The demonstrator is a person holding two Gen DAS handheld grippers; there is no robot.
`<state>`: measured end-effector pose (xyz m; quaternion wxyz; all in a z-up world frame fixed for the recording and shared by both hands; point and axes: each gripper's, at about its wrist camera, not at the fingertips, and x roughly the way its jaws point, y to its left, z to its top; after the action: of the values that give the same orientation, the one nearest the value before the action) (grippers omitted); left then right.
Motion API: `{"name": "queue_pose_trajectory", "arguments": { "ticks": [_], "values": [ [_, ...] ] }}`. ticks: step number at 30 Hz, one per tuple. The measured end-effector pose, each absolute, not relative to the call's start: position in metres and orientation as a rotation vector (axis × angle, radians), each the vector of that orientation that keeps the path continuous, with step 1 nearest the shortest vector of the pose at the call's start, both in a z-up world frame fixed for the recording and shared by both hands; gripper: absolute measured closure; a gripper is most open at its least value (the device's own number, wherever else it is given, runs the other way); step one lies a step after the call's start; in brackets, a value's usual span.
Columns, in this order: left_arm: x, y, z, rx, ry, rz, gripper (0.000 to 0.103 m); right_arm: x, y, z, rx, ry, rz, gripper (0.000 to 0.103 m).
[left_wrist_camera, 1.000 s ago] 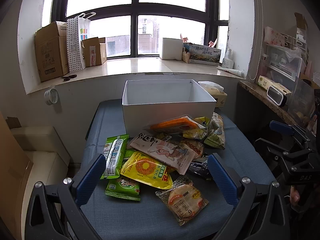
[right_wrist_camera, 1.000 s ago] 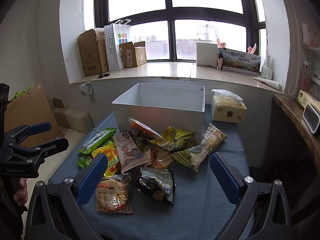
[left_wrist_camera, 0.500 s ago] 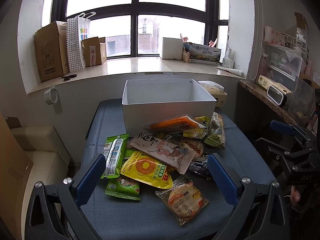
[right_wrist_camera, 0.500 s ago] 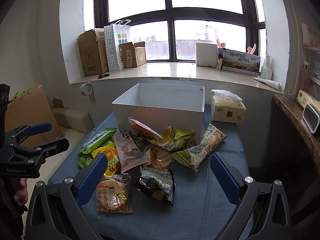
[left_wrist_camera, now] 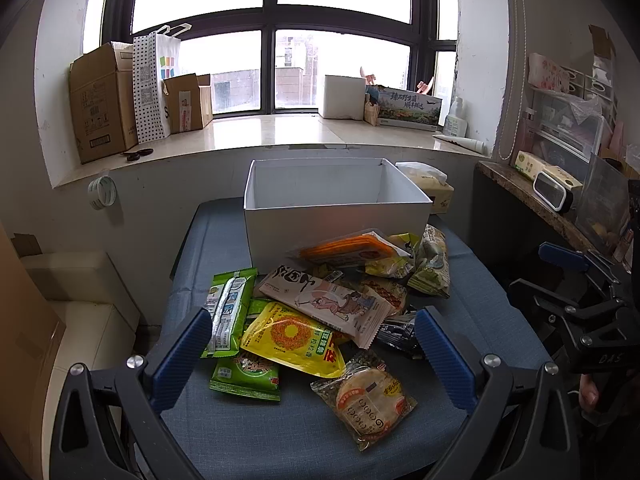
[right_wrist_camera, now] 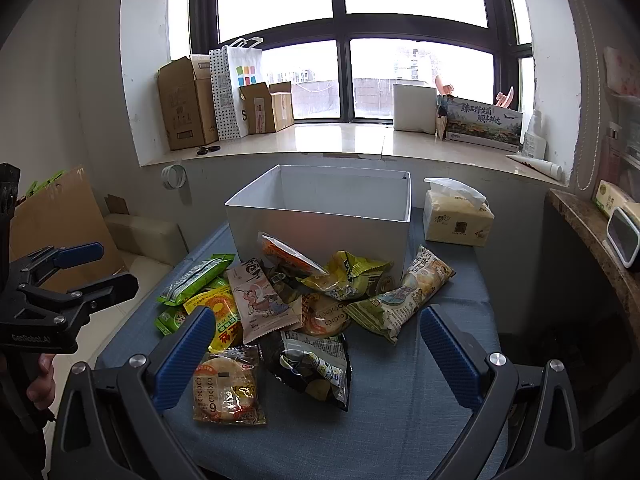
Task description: Organize snacks
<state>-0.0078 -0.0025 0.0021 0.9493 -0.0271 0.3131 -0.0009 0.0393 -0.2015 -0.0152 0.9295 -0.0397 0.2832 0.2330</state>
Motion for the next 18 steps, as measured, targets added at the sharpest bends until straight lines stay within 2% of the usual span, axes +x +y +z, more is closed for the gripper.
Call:
{"name": "queue_pose_trajectory", "arguments": {
  "ticks": [12, 18],
  "values": [
    [-0.009, 0.0, 0.002, -0.054, 0.637, 0.002, 0.0, 0.044, -0.197, -0.019, -0.084, 0.588, 0.507, 0.0],
    [-0.01, 0.008, -0.002, -0.054, 0.65, 0.019, 0.0, 0.07, -0.172, -0.027, -0.174, 0.587, 0.59, 0.0]
  ]
}}
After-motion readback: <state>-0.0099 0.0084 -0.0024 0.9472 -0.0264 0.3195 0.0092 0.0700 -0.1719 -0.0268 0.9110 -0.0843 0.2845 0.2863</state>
